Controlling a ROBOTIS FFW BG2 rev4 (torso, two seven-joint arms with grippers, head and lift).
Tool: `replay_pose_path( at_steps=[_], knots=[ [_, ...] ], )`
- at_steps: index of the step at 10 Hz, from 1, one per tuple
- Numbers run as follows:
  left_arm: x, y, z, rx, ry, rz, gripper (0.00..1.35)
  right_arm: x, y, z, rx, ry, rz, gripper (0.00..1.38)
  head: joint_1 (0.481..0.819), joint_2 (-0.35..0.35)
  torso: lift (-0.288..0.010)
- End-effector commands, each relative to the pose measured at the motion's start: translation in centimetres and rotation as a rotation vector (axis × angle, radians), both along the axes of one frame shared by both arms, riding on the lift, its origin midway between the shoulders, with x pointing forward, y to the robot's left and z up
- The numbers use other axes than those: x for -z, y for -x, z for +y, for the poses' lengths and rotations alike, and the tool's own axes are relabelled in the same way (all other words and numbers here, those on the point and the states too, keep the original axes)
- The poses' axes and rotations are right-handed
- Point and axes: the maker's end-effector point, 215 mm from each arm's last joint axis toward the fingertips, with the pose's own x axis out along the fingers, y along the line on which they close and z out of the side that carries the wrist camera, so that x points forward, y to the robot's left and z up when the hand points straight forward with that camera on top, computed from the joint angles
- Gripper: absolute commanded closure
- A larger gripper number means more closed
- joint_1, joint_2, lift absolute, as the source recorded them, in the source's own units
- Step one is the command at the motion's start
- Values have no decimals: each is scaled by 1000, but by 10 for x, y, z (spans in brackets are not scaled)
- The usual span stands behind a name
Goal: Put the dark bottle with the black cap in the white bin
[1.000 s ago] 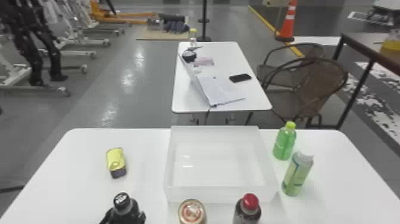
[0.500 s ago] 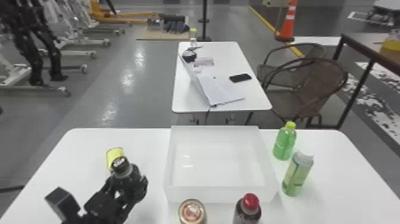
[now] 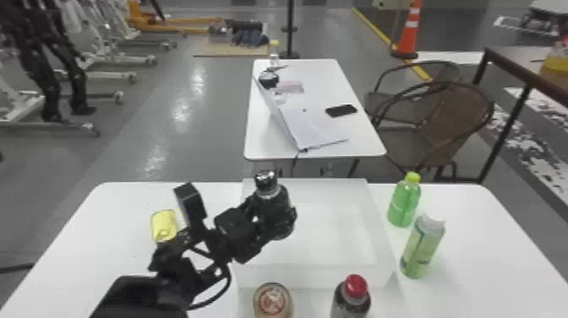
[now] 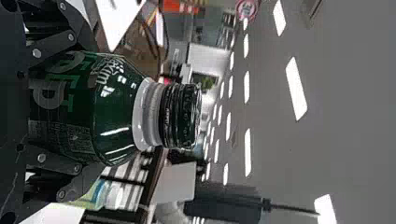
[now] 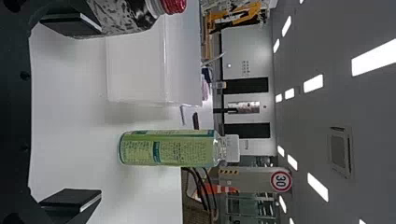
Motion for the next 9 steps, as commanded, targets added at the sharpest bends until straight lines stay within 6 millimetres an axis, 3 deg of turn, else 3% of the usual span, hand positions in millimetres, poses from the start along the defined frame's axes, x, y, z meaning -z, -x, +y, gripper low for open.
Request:
replay_pose_path(
  at_steps=[1, 2, 3, 4, 5, 6, 9],
  knots=[
    [37, -8, -48, 96, -46, 38, 923, 1, 0, -1, 2, -2, 1, 71, 549, 0, -100],
    [53, -10, -63, 123, -88, 42, 923, 1, -1, -1, 3, -6, -4, 71, 549, 0, -100],
    [61, -14, -63, 121, -134, 32, 921, 1, -1, -1, 3, -6, -5, 70, 549, 0, -100],
    [56, -22, -55, 88, -149, -1, 676, 0, -1, -2, 6, -9, -6, 70, 549, 0, -100],
    [52, -27, -47, 66, -145, -12, 295, 0, -1, -2, 7, -10, -6, 71, 549, 0, -100],
    [50, -30, -43, 53, -142, -20, 76, 0, -1, -2, 7, -10, -8, 70, 549, 0, -100],
    [30, -28, -36, 31, -118, -48, 151, -1, -1, -3, 4, -7, -9, 70, 549, 0, -100]
  ],
)
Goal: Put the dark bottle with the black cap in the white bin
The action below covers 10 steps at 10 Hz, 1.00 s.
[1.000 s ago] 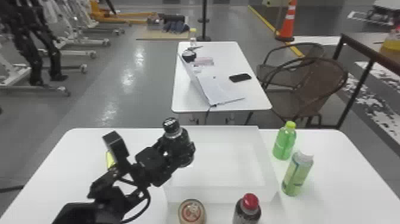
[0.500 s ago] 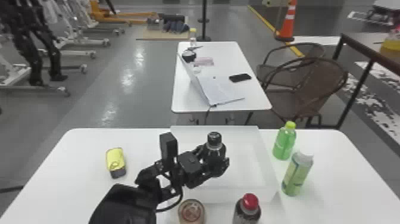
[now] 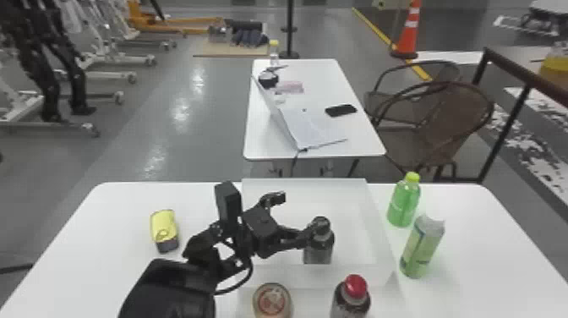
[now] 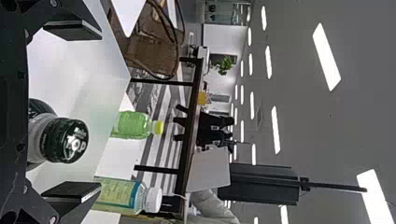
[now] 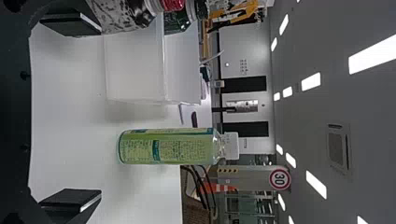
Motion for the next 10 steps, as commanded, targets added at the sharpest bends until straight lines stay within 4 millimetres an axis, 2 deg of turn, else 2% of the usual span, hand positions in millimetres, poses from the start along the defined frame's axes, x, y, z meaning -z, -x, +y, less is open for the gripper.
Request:
replay_pose_path(
  at_steps=[1, 2, 3, 4, 6, 7, 8, 10],
  knots=[
    [-19, 5, 30, -81, 5, -37, 151, -2, -1, 0, -1, 1, -4, 70, 549, 0, -100],
    [-20, 15, 77, -203, 15, -28, 151, -1, -1, 2, -3, 0, -3, 70, 549, 0, -100],
    [-13, 33, 129, -329, 13, -16, 151, -2, -2, 3, -6, 2, -6, 70, 549, 0, -100],
    [-1, 53, 179, -444, 9, -3, 151, -4, -3, 3, -7, 3, -9, 71, 549, 0, -100],
    [35, 98, 270, -646, -43, 27, 151, -6, -2, 3, -10, 6, -12, 70, 549, 0, -100],
    [48, 122, 303, -718, -67, 30, 151, -6, -1, 3, -11, 9, -12, 71, 549, 0, -100],
    [55, 146, 324, -784, -125, 1, 151, -7, -1, 4, -13, 11, -9, 71, 549, 0, -100],
    [77, 180, 354, -887, -171, -13, 151, -6, 1, 3, -11, 13, -5, 71, 549, 0, -100]
  ],
)
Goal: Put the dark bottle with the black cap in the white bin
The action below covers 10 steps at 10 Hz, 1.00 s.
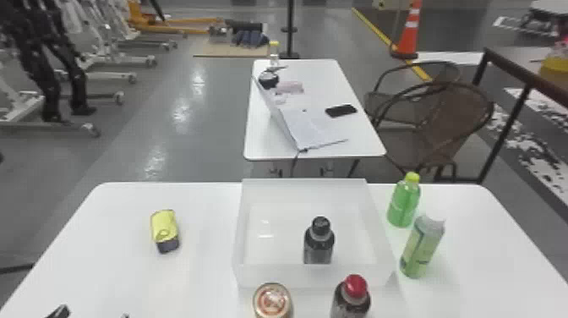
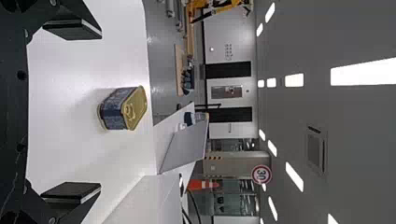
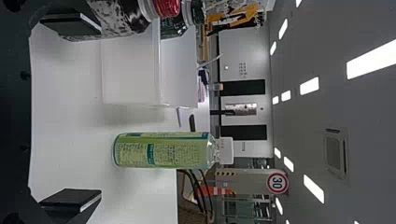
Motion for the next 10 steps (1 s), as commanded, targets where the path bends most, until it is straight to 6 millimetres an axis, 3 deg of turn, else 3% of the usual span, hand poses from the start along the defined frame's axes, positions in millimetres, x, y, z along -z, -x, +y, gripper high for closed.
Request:
replay_pose_path(
  at_steps=[1, 5, 10],
  knots=[
    [18, 20, 8, -14, -23, 15, 151, 2, 2, 0, 1, -1, 6, 71, 549, 0, -100],
    [29, 24, -9, -3, 37, 18, 153, 3, 4, 0, 0, 1, 12, 70, 549, 0, -100],
    [27, 22, -9, -3, 38, 9, 153, 4, 5, 0, 0, 1, 13, 71, 549, 0, -100]
  ],
)
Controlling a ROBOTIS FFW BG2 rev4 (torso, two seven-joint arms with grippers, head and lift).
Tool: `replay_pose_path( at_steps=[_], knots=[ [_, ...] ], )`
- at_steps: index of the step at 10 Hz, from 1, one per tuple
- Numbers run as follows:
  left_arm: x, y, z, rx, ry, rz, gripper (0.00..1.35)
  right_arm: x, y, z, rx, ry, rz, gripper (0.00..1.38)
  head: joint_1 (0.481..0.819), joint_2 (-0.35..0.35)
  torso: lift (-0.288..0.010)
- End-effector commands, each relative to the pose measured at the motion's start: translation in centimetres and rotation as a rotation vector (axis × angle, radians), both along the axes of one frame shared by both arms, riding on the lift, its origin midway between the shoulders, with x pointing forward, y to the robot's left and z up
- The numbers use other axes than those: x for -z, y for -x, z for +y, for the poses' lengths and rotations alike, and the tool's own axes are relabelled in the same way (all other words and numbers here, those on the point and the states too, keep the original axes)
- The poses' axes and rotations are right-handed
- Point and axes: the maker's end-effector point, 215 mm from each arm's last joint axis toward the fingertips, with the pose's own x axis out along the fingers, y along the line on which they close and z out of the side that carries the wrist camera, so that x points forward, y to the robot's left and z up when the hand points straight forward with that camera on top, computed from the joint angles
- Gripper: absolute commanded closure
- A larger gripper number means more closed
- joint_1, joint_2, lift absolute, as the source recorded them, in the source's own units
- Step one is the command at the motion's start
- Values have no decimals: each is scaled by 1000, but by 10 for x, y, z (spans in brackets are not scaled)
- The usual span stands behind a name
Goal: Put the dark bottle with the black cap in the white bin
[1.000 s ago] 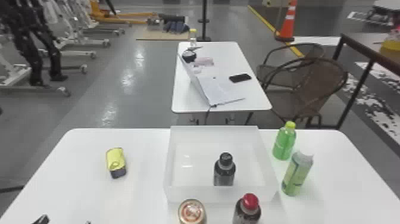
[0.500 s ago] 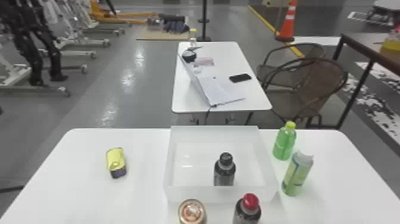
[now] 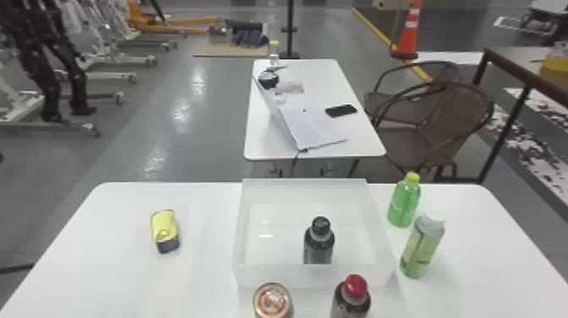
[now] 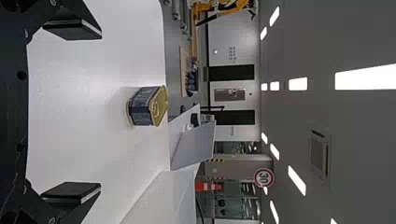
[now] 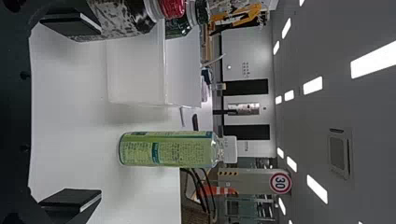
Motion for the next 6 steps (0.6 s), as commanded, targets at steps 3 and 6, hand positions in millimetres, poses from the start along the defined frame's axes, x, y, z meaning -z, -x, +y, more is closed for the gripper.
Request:
replay_pose_path(
  at_steps=[3, 6],
  knots=[
    [3, -2, -7, 4, 19, -3, 153, 0, 0, 0, -1, 1, 0, 71, 549, 0, -100],
    [3, -5, -14, 13, 33, -8, 153, -1, -1, 0, 2, 0, -2, 71, 549, 0, -100]
  ],
)
